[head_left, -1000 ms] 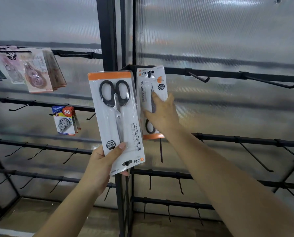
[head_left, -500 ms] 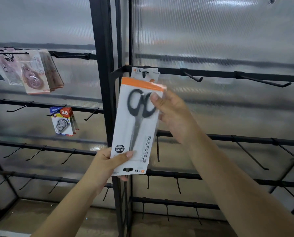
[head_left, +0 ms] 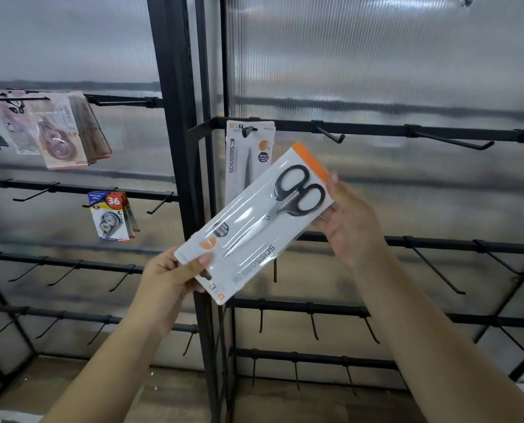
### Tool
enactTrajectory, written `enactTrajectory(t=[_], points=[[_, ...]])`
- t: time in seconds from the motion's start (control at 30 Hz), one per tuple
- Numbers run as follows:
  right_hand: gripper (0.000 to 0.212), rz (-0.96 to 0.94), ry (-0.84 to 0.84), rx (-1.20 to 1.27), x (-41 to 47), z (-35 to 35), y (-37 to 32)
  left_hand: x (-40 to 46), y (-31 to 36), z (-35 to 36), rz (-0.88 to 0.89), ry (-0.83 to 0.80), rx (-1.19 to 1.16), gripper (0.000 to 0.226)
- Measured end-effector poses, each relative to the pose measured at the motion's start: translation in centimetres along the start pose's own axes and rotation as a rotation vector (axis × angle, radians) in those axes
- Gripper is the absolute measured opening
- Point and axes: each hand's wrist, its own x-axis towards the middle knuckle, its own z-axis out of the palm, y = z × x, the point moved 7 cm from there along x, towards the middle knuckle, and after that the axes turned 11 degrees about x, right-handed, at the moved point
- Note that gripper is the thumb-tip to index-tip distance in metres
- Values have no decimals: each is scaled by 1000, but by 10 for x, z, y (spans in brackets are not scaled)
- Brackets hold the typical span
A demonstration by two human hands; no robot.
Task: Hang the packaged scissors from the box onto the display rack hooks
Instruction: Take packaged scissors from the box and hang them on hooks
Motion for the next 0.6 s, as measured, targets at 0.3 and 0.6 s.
enactTrajectory(t=[0.3, 0.6], points=[[21, 125, -68, -310, -20, -32, 4, 7, 47, -1, 67, 182, -109, 10], [17, 243, 81, 95, -34, -48, 41, 11, 50, 51, 109, 32, -320, 24]])
